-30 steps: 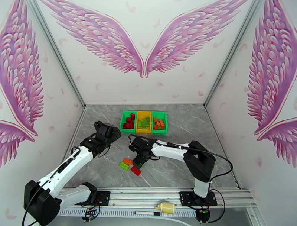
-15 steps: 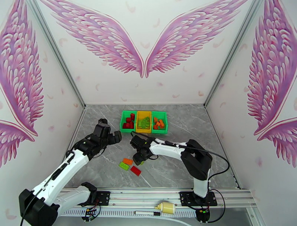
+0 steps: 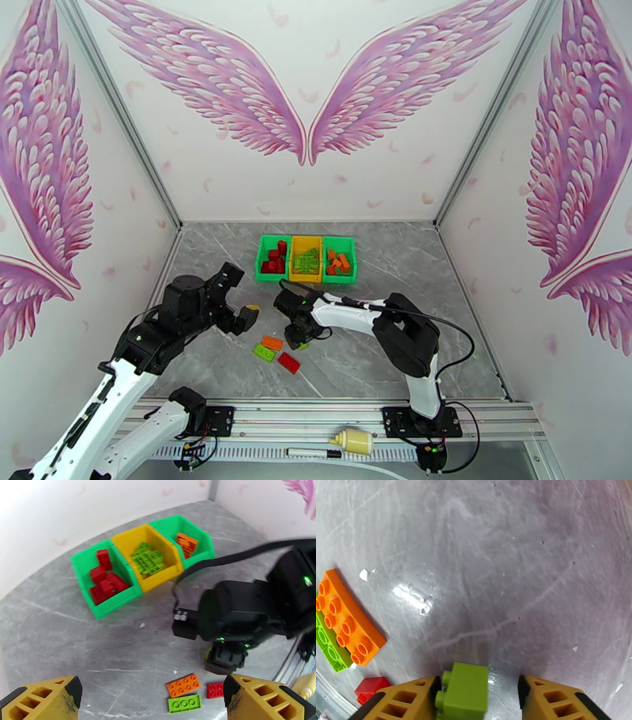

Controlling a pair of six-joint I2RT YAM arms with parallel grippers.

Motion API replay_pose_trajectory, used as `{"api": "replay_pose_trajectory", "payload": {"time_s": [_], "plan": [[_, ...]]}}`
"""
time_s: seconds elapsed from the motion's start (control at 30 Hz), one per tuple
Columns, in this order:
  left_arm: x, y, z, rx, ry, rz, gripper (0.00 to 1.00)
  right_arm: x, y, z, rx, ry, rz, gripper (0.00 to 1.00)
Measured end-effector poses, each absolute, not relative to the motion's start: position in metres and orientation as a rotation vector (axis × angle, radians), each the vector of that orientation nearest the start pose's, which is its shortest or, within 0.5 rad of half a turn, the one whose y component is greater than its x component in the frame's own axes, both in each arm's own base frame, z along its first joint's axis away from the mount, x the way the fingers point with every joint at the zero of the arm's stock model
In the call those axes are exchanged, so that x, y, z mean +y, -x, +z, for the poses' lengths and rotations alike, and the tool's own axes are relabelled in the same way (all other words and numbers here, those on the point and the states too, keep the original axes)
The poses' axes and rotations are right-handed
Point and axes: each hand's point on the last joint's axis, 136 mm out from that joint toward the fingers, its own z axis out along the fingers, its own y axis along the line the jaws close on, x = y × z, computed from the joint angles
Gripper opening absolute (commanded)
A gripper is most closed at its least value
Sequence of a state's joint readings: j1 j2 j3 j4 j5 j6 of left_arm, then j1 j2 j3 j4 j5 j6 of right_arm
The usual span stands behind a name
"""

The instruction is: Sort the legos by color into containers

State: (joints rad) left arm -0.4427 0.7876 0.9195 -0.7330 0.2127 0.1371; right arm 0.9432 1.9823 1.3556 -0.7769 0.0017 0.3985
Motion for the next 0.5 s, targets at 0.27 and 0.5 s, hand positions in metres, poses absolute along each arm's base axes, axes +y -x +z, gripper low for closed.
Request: {"api": "replay_pose_trajectory", "payload": {"time_s": [0.27,0.5], "plan": [[-0.165,-0.208,0.231,2.048,-0.893,-0.53,0.99,0.322,-0.237,0.019,2.902,0.767,0.138,0.21],[-0.176,-0.203,0.233,1.991,-0.94,-0.604,0.99,0.321,-0.239,0.02,2.909,0.716,0.138,0.2]]}}
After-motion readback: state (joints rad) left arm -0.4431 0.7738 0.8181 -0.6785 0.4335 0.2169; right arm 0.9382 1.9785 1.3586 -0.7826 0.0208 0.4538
